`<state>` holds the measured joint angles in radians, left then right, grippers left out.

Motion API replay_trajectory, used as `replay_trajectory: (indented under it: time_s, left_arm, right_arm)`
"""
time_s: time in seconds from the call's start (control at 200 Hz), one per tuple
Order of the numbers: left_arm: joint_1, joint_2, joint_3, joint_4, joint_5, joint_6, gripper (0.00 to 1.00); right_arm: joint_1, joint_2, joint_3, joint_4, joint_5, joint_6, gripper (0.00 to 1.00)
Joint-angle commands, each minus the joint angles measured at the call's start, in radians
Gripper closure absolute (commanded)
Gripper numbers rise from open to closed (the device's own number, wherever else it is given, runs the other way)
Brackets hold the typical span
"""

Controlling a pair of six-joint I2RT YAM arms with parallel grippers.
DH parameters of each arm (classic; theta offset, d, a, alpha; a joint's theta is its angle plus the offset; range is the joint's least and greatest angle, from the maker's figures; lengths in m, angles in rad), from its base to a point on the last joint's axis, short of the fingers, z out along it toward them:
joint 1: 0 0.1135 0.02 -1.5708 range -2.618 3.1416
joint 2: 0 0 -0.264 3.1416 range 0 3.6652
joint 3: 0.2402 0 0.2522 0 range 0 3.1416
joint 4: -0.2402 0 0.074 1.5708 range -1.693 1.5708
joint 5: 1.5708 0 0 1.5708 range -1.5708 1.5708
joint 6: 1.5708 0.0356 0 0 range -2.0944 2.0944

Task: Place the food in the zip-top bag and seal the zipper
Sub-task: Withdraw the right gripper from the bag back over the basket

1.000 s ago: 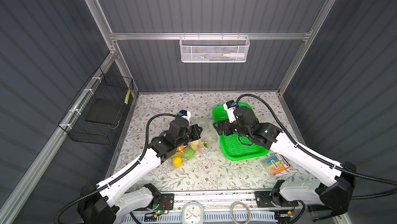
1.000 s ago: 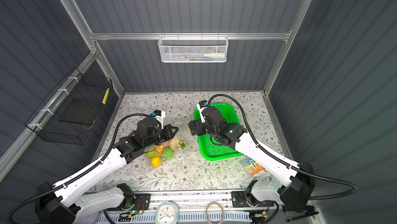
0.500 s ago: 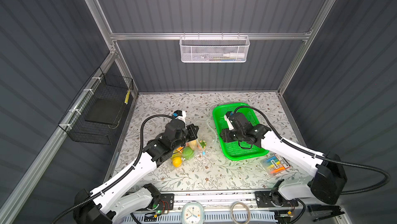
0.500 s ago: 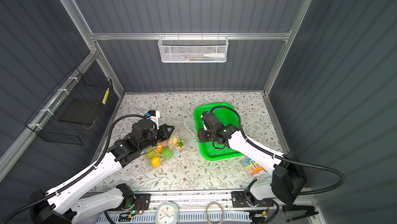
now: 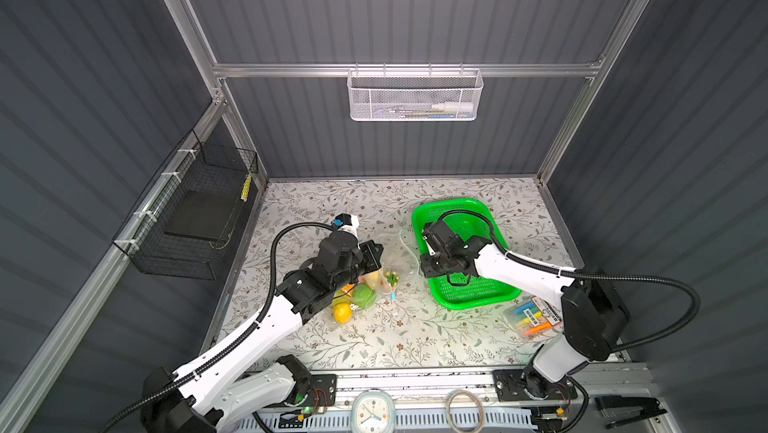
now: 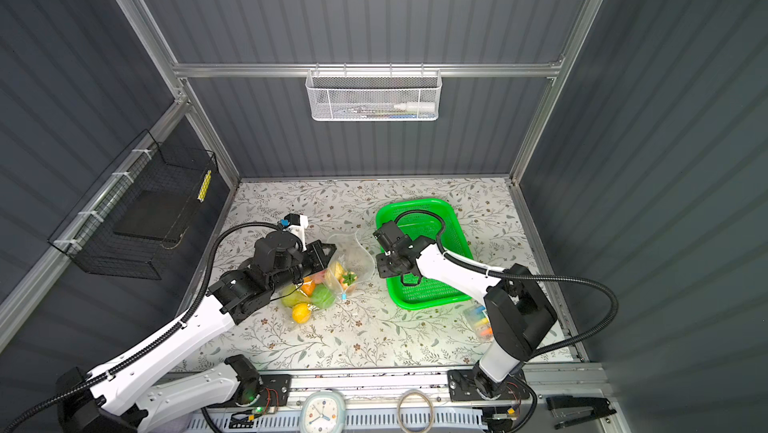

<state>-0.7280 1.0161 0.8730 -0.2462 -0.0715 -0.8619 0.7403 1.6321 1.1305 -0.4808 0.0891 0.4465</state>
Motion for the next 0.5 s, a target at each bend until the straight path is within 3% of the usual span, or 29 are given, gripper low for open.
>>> replay_trajectory:
  time_s: [0.0, 0.18, 0.495]
  left_arm:
    - [-0.007, -0.021, -0.014, -0.01, -0.01, -0.008, 1.0]
    - [-0.007, -0.021, -0.012, -0.013, -0.008, -0.008, 1.0]
    - [-0.007, -0.019, -0.012, -0.011, -0.004, -0.005, 1.0]
  right_arm:
    - [0.0, 0.016, 0.03, -0.028, 0.077, -0.008, 0.66]
    - [-0.028, 0.025, 0.034, -0.04, 0.123, -0.02, 0.73]
    - [-0.157, 0.003, -0.029, -0.025, 0.119, -0.058, 0.73]
